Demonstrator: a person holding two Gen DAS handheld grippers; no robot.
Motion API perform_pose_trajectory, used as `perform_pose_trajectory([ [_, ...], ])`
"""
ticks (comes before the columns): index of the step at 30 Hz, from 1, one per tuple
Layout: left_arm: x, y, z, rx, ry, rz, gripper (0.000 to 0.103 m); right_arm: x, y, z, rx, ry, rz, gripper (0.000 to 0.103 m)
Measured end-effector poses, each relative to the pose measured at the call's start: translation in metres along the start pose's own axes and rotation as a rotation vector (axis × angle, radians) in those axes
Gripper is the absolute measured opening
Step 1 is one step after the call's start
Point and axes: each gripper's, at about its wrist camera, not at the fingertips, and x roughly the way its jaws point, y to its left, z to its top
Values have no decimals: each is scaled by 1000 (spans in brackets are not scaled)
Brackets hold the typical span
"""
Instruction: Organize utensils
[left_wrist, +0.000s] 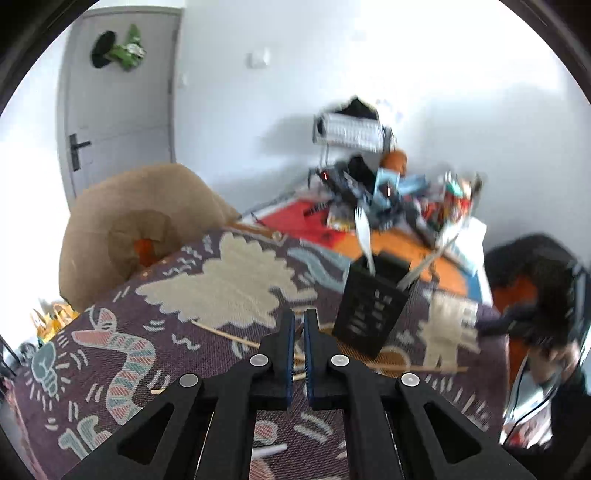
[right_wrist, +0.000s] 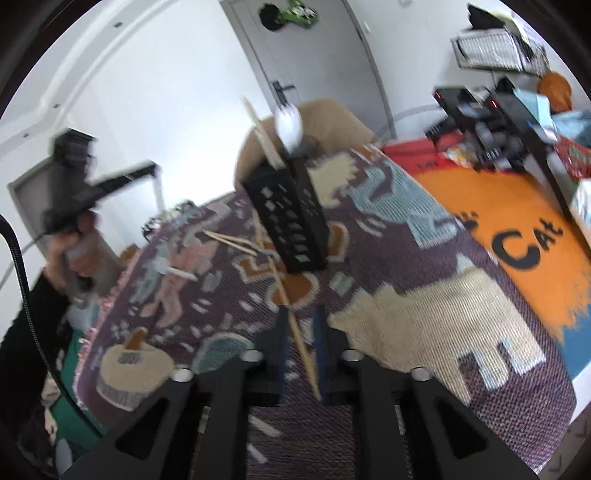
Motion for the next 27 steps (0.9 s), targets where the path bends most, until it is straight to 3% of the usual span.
perform_pose_trajectory([
  [1, -5, 1, 1, -17, -24, 1, 4, 4, -3, -3, 1, 12, -14, 34],
  [12, -35, 5, -1, -137, -154, -11, 2, 26, 7, -37, -112, 160, -82, 34],
  [13, -36, 4, -2, -147, -162, -14, 2, 26, 8, -37, -120, 157, -85, 31],
  [14, -37, 4, -3, -155, -166, -16, 2, 26, 8, -38, -124, 160, -82, 20],
  [16, -38, 3, -7, -181, -181, -16, 2, 26, 8, -38, -127, 170, -85, 10],
  [22, -41, -6, -14, -234, -217, -24, 2, 16, 12, -36, -130, 145, -73, 8],
  [27, -40, -13, -12, -245, -221, -24, 2, -17, 20, -17, -112, 38, -33, 7],
])
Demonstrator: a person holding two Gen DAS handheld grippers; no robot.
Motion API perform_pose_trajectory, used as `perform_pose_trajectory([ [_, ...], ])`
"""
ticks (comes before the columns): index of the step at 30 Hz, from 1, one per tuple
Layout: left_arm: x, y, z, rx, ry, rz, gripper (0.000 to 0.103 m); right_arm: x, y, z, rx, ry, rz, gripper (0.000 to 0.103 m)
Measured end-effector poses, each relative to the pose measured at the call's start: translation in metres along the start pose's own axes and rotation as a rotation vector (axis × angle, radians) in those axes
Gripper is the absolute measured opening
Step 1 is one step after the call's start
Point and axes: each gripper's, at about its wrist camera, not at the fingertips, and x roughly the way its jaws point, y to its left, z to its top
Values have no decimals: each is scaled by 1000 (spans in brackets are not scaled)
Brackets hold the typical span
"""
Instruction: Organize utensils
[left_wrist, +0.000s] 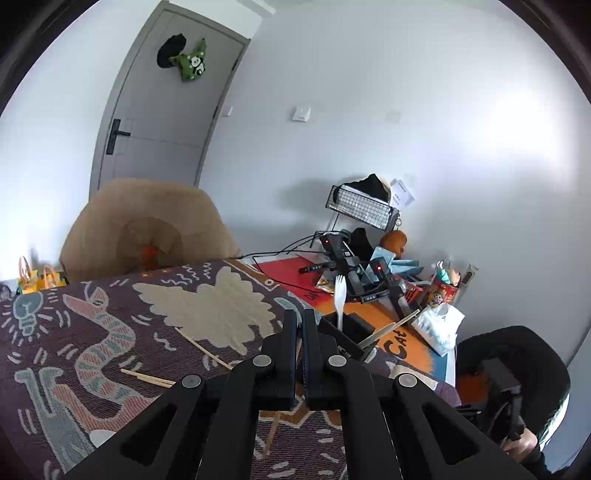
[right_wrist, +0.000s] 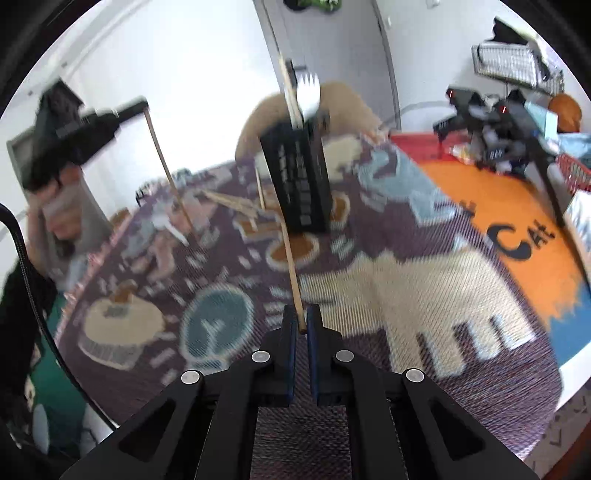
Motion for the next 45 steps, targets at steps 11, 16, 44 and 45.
perform_pose_trajectory([
  [11, -7, -31, 12, 30, -39, -26, 2, -47, 16, 43, 37, -219, 21, 6],
  [16, -12, -46, 18, 40, -59, -33, 2, -53, 24, 57, 31, -255, 20, 6],
  [44, 8, -119, 89, 96, -194, -89, 2, -104, 46, 178, -156, -333, -36, 6],
  [45, 11, -119, 90, 99, -192, -87, 2, -98, 43, 178, -154, -316, -32, 6],
])
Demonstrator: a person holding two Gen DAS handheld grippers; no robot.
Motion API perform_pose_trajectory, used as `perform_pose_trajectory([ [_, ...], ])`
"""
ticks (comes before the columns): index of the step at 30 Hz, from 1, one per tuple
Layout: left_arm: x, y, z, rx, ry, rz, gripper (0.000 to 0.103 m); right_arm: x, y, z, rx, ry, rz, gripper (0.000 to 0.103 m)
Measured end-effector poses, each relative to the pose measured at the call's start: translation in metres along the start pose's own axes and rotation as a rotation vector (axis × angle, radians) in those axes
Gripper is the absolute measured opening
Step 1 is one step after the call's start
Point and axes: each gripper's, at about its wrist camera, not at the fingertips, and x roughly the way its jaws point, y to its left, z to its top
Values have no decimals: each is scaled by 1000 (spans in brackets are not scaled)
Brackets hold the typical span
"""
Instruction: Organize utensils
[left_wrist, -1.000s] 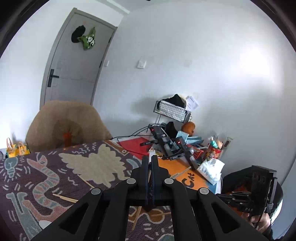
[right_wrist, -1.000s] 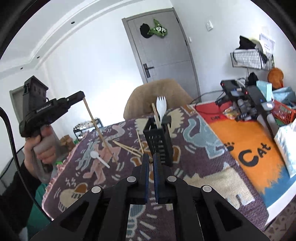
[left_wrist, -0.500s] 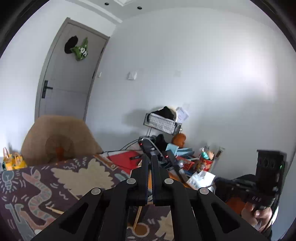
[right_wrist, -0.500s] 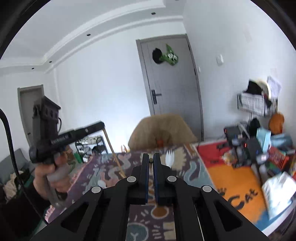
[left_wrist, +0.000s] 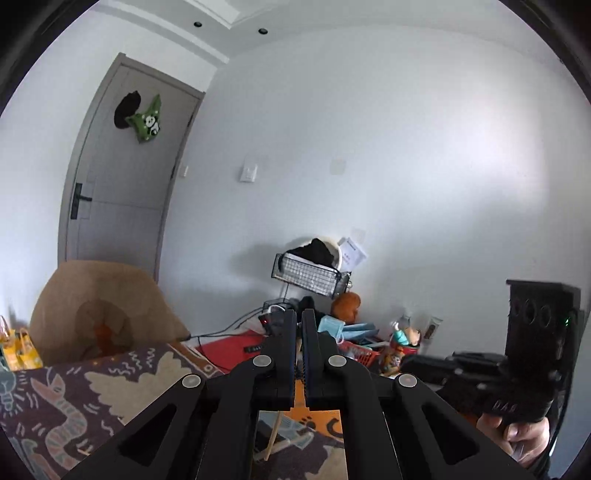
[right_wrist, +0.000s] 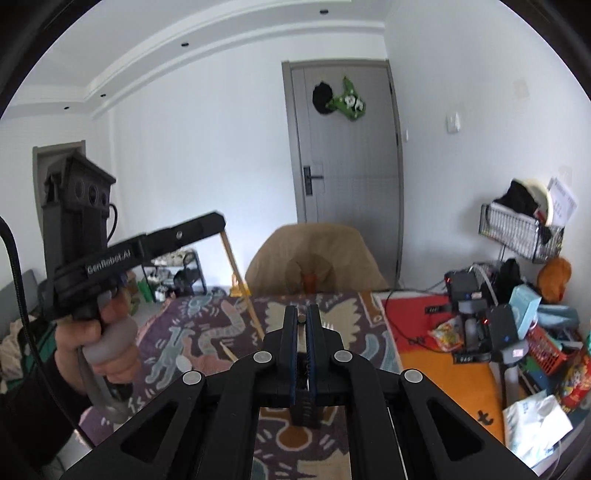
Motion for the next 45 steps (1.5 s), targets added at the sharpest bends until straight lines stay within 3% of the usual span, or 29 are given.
perform_pose_trajectory([
  [14, 57, 19, -36, -19, 137, 30, 2, 42, -19, -7, -25, 170, 32, 6],
  [17, 65, 23, -41, -37, 184, 6, 4, 46, -18, -3, -40, 195, 37, 6],
  [18, 67, 23, -42, -40, 199, 6, 10, 46, -17, -2, -44, 203, 38, 6],
  [20, 70, 25, -47, -45, 221, 11, 34, 47, -16, 2, -52, 217, 44, 6],
  [21, 70, 26, -48, -45, 219, 17, 56, 48, -14, 4, -60, 227, 49, 6],
  [22, 67, 27, -50, -45, 204, 29, 69, 50, -12, 6, -70, 235, 52, 6],
  [29, 48, 45, -54, -83, 191, 84, 73, 73, 1, 9, -104, 292, 56, 6],
  [33, 27, 60, -57, -104, 172, 139, 89, 93, 4, -1, -100, 325, 47, 6],
  [35, 17, 66, -60, -112, 166, 161, 91, 97, 4, -6, -85, 323, 40, 7],
  [36, 12, 70, -62, -115, 164, 172, 92, 99, 2, -7, -72, 323, 33, 9],
  [38, -1, 76, -66, -118, 157, 200, 93, 97, -3, -8, -31, 309, 17, 35],
  [39, -5, 78, -67, -119, 155, 211, 95, 95, -5, -8, -11, 292, 2, 57],
  [40, -13, 82, -70, -124, 148, 227, 96, 92, -6, -8, 7, 269, -16, 63],
  [45, -40, 93, -80, -142, 127, 274, 98, 68, -5, -14, 98, 168, -56, 66],
])
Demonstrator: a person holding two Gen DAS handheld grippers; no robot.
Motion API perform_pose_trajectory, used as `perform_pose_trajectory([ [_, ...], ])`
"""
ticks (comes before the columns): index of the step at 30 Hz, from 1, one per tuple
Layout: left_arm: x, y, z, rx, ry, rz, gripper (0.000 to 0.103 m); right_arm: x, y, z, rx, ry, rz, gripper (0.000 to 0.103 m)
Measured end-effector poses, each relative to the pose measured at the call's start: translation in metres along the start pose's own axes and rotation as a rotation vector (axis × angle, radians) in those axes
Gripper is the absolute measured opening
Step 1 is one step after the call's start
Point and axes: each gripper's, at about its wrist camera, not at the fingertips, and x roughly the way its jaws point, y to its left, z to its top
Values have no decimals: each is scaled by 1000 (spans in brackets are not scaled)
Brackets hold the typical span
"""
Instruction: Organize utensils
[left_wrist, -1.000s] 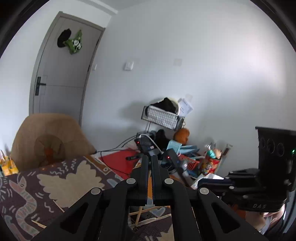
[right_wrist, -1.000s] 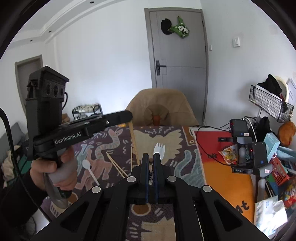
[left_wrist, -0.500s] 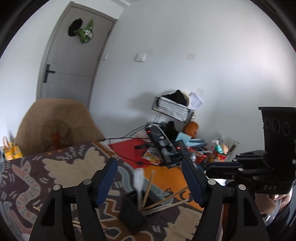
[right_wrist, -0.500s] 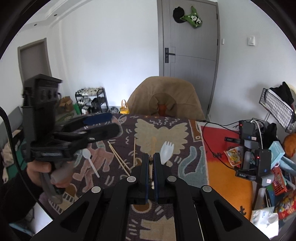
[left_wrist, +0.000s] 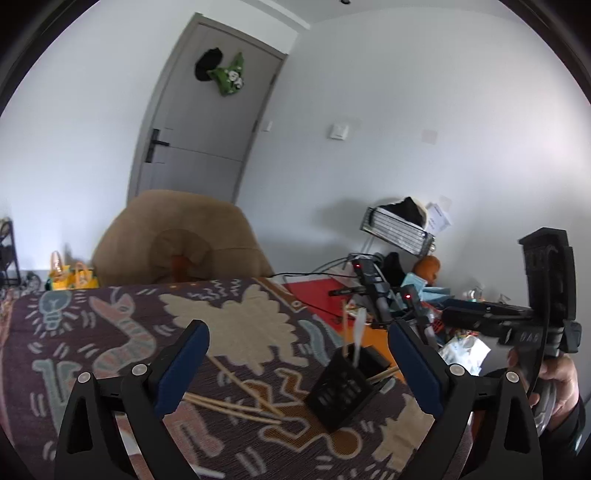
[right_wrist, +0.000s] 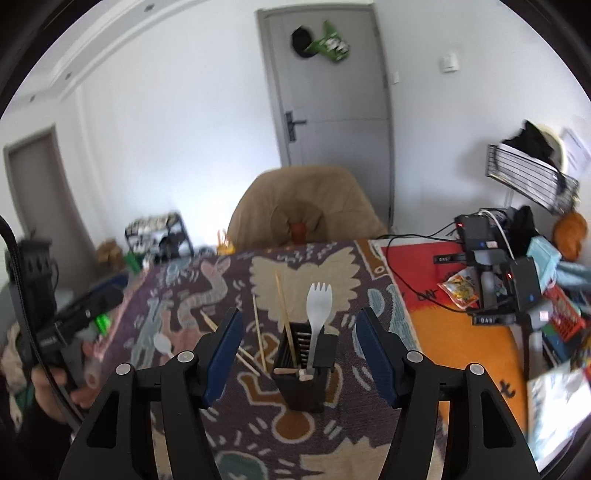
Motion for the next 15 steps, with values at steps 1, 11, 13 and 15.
perform_pose_trajectory([
  [1, -6, 4, -3, -5, -7, 13, 98, -5, 1, -5, 23, -28, -7, 73],
  [11, -50, 21, -27, -21, -28, 128, 98, -29, 22, -61, 121, -132, -8, 93],
  [13, -58, 23, -31, -40, -30, 137, 98, -31, 24, -68, 130, -140, 27, 101],
  [15, -64, 25, -35, -55, -8, 141, 98, -33, 26, -73, 138, -146, 47, 102],
])
